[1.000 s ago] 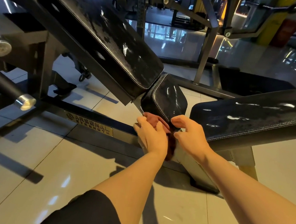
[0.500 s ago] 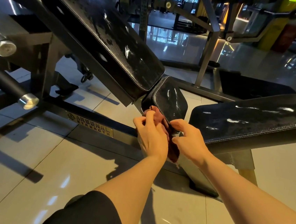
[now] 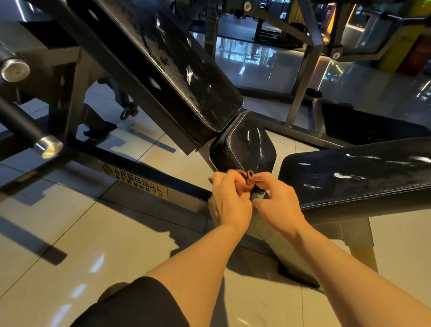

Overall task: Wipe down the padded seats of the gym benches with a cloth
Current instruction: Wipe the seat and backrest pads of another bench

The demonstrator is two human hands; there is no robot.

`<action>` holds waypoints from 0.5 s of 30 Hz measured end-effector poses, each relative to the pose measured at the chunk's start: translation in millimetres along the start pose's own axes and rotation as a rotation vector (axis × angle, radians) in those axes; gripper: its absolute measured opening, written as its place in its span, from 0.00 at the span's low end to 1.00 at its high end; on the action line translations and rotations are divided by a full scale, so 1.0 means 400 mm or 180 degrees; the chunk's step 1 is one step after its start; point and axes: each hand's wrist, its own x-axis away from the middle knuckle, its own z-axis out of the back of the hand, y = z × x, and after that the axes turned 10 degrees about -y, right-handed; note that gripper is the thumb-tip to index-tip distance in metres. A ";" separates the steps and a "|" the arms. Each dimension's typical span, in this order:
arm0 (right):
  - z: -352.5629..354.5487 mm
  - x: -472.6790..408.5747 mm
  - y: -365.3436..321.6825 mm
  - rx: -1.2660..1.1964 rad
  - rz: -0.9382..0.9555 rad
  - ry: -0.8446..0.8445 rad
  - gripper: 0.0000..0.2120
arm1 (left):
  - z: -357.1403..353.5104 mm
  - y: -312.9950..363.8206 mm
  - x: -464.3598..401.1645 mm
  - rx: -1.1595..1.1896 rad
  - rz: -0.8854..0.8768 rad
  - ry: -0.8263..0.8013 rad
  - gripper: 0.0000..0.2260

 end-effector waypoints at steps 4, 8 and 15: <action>0.006 0.004 -0.003 -0.0134 -0.0072 -0.0102 0.23 | 0.008 -0.017 0.014 -0.0196 0.0320 0.0467 0.13; 0.011 0.006 -0.002 -0.0155 -0.0024 -0.0108 0.25 | 0.014 -0.012 -0.025 0.0235 -0.0022 0.1025 0.13; 0.005 0.003 -0.002 -0.0193 0.0071 0.0035 0.19 | -0.019 -0.015 0.004 0.0134 -0.0117 0.0007 0.10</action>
